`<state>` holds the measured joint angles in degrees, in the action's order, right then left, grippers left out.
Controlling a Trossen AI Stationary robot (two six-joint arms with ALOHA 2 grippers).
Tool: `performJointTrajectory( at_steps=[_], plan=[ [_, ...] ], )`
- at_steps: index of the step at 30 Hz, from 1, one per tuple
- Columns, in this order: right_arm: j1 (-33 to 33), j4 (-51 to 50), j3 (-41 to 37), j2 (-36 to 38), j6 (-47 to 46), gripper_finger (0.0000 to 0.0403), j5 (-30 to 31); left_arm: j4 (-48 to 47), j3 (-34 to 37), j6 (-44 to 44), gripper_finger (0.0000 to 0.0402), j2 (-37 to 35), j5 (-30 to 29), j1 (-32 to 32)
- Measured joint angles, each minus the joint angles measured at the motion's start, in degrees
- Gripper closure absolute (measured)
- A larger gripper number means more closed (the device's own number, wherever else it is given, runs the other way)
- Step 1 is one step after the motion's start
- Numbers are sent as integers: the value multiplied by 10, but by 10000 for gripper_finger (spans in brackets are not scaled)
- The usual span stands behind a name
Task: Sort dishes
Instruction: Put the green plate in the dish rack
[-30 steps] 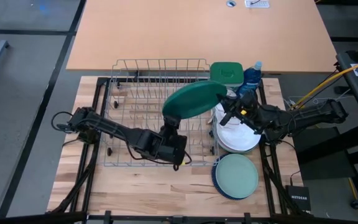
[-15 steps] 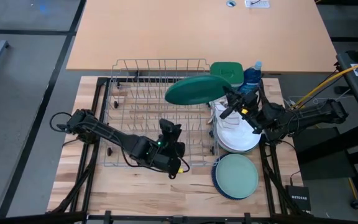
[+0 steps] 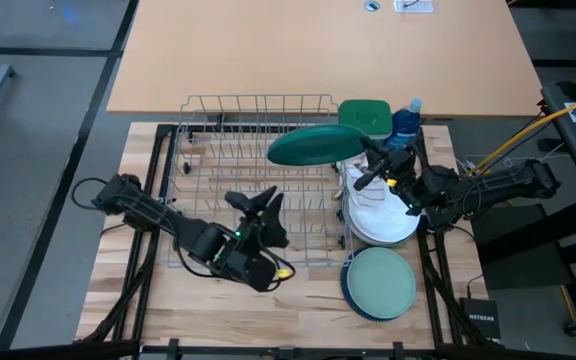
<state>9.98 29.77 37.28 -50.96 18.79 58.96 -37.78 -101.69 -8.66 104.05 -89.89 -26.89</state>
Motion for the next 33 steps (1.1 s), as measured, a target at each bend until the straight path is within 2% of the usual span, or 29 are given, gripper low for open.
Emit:
performJointTrajectory(
  at_steps=[13,18,25,33],
  plan=[
    [0,-34,0,0,0,392,-3,-3,0,111,290,-26,-1,39],
    [0,-34,0,0,0,392,-27,-2,0,117,290,-27,-2,68],
    [-1,-43,0,0,-1,392,-21,-3,0,128,290,-27,-1,106],
    [0,-47,1,0,18,392,-2,-1,0,141,290,-27,-1,92]
  ],
)
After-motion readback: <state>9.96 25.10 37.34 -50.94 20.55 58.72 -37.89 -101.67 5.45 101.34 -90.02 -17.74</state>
